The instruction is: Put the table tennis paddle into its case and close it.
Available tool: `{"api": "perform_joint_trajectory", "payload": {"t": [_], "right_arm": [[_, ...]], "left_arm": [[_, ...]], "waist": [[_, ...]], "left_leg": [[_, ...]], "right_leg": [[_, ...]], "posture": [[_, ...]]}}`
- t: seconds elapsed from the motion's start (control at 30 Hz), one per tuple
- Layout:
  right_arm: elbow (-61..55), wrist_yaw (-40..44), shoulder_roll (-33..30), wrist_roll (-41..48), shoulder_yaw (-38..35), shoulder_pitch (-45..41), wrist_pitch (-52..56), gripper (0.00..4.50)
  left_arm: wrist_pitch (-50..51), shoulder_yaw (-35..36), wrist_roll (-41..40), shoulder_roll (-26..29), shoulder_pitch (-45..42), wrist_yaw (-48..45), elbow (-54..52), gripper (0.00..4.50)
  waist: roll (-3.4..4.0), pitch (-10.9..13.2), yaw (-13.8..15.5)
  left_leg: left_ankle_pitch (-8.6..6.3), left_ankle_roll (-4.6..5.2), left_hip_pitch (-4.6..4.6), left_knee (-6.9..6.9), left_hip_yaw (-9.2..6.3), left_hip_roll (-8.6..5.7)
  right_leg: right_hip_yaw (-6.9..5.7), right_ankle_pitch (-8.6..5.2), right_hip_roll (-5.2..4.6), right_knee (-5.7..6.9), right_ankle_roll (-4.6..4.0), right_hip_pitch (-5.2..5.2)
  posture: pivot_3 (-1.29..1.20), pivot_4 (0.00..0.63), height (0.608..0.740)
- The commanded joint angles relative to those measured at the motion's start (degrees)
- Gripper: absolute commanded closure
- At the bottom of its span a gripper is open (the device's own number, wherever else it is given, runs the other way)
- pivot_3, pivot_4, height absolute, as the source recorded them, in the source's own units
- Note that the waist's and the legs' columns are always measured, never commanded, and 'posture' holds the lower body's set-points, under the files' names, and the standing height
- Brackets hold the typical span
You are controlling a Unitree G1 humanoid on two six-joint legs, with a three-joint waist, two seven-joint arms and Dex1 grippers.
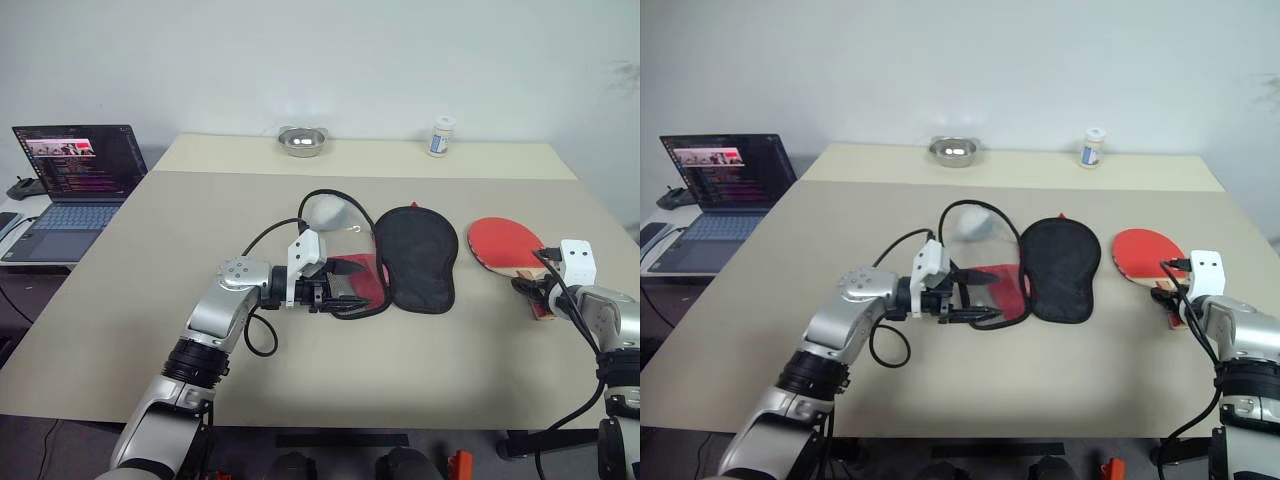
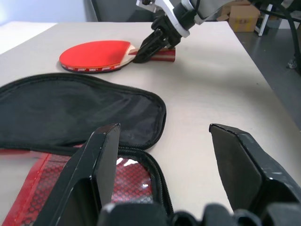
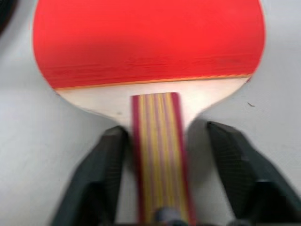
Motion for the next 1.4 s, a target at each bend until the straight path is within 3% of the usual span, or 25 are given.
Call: {"api": "perform_joint_trajectory", "payload": {"t": [0.03, 0.1, 0.37, 0.47, 0.63, 0.8, 1.4], "right_arm": [[0.9, -3.22, 0.8, -0.42, -2.06, -1.63, -1.38, 3.05], [-0.8, -4.82, 0.69, -0.26, -3.03, -2.82, -1.32, 3.42], [-20.05, -9.17, 4.31, 4.15, -4.49, -4.98, 8.76, 3.42], [-33.66, -15.57, 14.85, 6.74, -2.98, -5.01, 15.85, 3.42], [-41.79, -22.0, 28.04, 6.06, 0.47, -2.7, 20.39, 3.42], [-40.59, -24.41, 33.39, 4.52, 3.11, -2.02, 18.82, 3.42], [-32.65, -25.32, 34.57, 0.89, 4.52, -1.46, 13.22, 3.42]], "left_arm": [[-0.54, 0.56, -0.21, 0.28, 0.38, 0.36, -1.01, 1.21], [0.7, 1.3, -0.63, 0.84, 1.46, 1.37, -2.23, 1.21], [2.67, 2.08, -1.09, 2.4, 3.24, 3.14, -5.5, 1.21], [3.26, 2.36, -1.26, 2.62, 3.59, 3.87, -6.17, 1.21], [3.32, 2.12, -1.16, 2.48, 3.88, 4.34, -6.59, 1.21], [3.32, 1.93, -1.07, 2.41, 4.0, 4.61, -6.78, 1.21], [1.6, 1.74, -0.44, 2.33, 4.59, 4.58, -5.65, 1.21]], "waist": [[0.0, 0.0, -0.3], [0.01, 0.0, -0.42], [0.25, 0.15, -0.61], [0.26, 0.15, -0.8], [0.28, 0.15, -0.36], [0.28, 0.15, 0.3], [0.29, 0.16, -0.67]], "left_leg": [[0.0, 0.0, 0.0, 0.0, 0.0, 0.0], [0.0, 0.0, 0.0, 0.0, 0.0, 0.0], [0.0, 0.0, -0.09, -0.09, -0.01, 0.02], [0.0, -0.01, -0.08, -0.13, -0.03, 0.07], [0.03, -0.07, -0.08, -0.16, -0.09, 0.1], [0.02, -0.05, -0.31, -0.03, -0.1, -0.11], [0.03, -0.05, -0.39, -0.08, -0.11, -0.02]], "right_leg": [[0.0, 0.0, 0.0, 0.0, 0.0, 0.0], [0.01, 0.0, -0.01, 0.0, 0.0, 0.0], [0.0, 0.0, -0.01, 0.03, 0.0, -0.14], [-0.02, 0.0, 0.01, 0.04, 0.0, -0.15], [-0.08, 0.0, 0.03, 0.1, 0.0, -0.19], [-0.1, 0.05, -0.15, -0.04, 0.07, -0.24], [-0.1, 0.04, -0.03, 0.04, 0.05, -0.42]], "posture": [[0.0, 0.15, 0.74], [0.0, 0.15, 0.74], [0.0, 0.15, 0.74], [0.0, 0.15, 0.74], [0.0, 0.15, 0.74], [0.0, 0.15, 0.74], [0.0, 0.15, 0.74]]}}
